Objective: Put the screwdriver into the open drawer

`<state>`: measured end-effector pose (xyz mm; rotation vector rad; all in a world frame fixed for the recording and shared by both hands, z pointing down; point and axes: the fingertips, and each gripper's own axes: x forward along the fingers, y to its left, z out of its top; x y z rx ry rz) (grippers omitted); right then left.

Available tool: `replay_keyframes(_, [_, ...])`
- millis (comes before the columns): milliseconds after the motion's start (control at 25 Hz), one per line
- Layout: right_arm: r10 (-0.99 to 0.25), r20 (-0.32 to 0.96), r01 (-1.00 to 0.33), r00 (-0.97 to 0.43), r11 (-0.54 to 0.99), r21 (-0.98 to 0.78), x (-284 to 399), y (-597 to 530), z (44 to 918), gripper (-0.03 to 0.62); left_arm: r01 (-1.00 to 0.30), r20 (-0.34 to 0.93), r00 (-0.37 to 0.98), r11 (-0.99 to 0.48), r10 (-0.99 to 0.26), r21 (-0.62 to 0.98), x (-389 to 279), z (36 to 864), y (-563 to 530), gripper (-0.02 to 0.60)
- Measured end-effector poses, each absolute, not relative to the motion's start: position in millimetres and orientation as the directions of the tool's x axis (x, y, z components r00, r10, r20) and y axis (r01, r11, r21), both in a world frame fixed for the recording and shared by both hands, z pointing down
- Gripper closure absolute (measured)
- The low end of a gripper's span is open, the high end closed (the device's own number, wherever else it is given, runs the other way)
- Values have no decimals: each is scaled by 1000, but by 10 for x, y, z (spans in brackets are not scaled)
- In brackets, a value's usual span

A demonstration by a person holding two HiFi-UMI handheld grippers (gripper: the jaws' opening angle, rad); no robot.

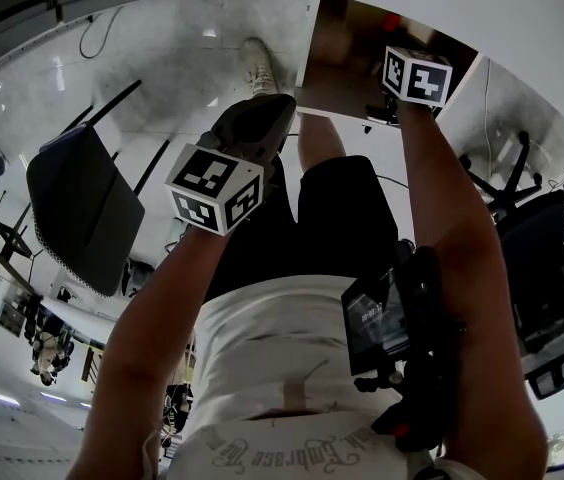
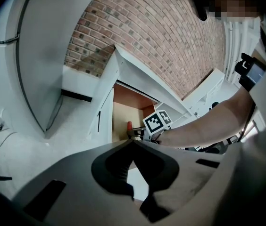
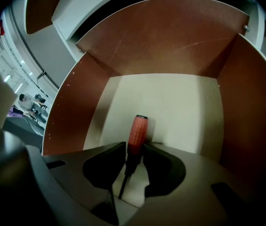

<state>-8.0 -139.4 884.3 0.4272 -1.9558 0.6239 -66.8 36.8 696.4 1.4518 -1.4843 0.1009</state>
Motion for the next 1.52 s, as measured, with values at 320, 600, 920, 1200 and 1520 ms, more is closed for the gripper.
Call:
replay_keyframes(320, [-21,894,-529,-447,812,-246,-104,-1364,8841,450,-786,668,252,254,-701,563,-616,6950,304,561])
replay_keyframes(600, [-23,876,-561,-482,776,-288,-95,-1413,8771,430,-800,672,256,238,-695,551,-625,6951,297,561])
replay_keyframes(920, [-9,845,-554,-535,759,-343,-147,-1429,8659,430,-812,654,275,193,-705,550,-616,6841,219,561])
replay_keyframes(1200, [-18,852,-564,-523,758,-330,-157,-1378,8266,433,-819,646,299,158,-702,551,-631,6747,165,561])
replay_keyframes(1520, [-105,820,-617,-562,714,-331,-104,-1321,7718,484,-853,630,340,54,-698,520,-754,6442,171,561])
